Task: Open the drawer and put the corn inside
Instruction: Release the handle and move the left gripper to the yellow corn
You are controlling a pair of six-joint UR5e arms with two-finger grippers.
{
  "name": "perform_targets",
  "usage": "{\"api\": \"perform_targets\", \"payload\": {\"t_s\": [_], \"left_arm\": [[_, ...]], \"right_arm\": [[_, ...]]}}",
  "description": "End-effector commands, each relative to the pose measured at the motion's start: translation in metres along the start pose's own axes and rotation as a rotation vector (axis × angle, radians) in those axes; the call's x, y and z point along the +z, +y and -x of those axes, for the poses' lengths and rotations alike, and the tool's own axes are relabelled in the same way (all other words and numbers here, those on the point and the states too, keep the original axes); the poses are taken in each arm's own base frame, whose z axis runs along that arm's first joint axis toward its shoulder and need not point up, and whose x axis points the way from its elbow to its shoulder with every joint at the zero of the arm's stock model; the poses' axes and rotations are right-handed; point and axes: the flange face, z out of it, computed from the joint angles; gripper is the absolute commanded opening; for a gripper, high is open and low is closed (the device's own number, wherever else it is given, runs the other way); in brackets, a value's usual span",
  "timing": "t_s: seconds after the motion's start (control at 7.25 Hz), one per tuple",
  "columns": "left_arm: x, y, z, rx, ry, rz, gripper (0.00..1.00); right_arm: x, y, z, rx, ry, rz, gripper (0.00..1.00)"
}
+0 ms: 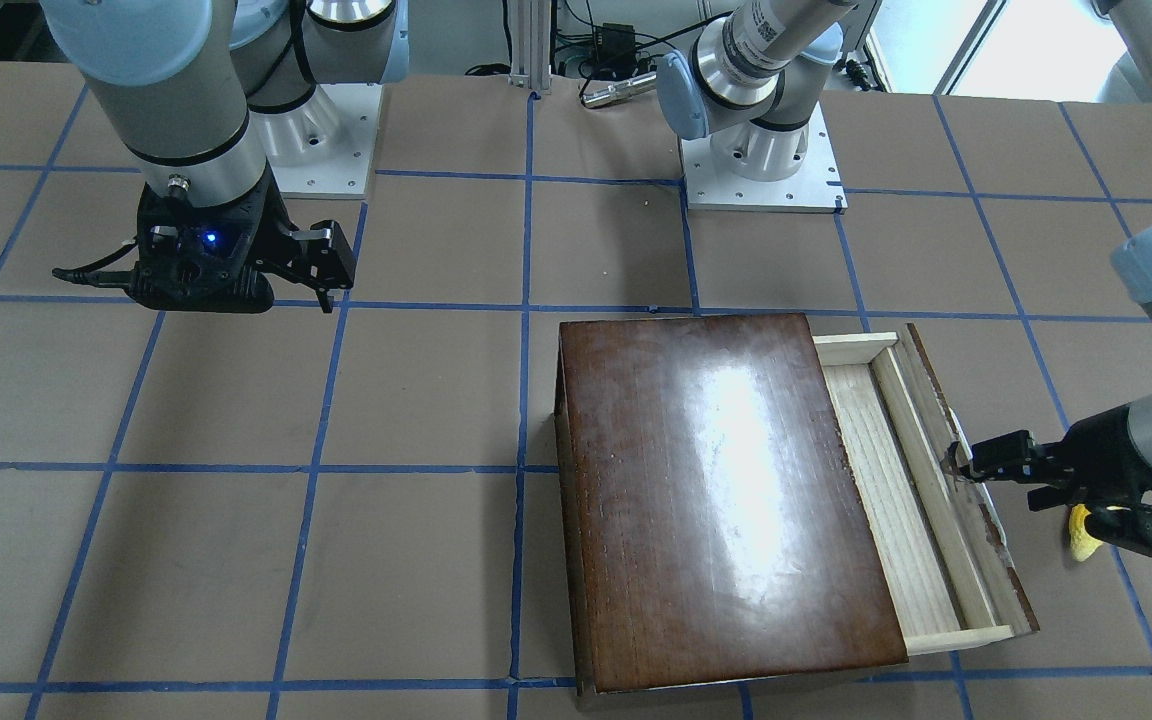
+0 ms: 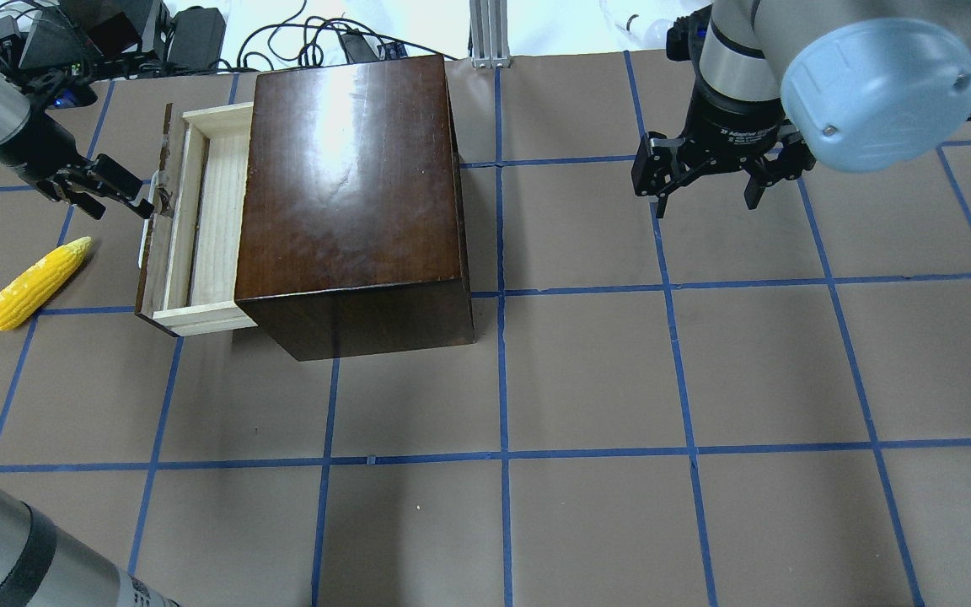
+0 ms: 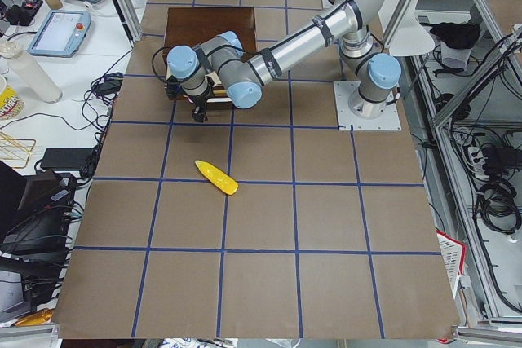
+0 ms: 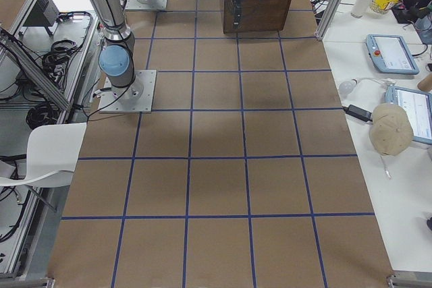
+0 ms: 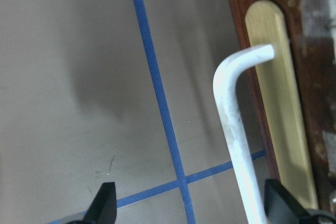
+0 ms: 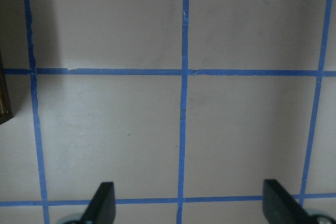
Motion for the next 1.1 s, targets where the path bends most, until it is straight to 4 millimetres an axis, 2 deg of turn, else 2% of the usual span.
{"api": "perform_targets", "payload": {"t_s": [0.0,0.14,0.28,0.55,0.83,0.97], "left_arm": [[-0.044,0.008,0.02,0.032,-0.033,0.042,1.0],[-0.044,0.025,0.058,0.113,-0.059,0.073,1.0],[-0.039,0.041,0.087,0.185,-0.09,0.103,1.0],[-0.03,0.066,0.122,0.319,-0.144,0.144,1.0],[0.018,0.087,0.151,0.406,-0.26,0.104,1.0],[0.037,0.094,0.155,0.433,-0.276,0.099,1.0]], "right_arm": [[0.0,0.0,0.0,0.0,0.0,0.001,1.0],[0.0,0.0,0.0,0.0,0.0,0.001,1.0],[0.0,0.0,0.0,0.0,0.0,0.0,1.0],[0.0,0.0,0.0,0.0,0.002,-0.001,1.0],[0.0,0.0,0.0,0.0,0.002,0.001,1.0],[-0.001,0.0,0.0,0.0,0.002,-0.001,1.0]]}}
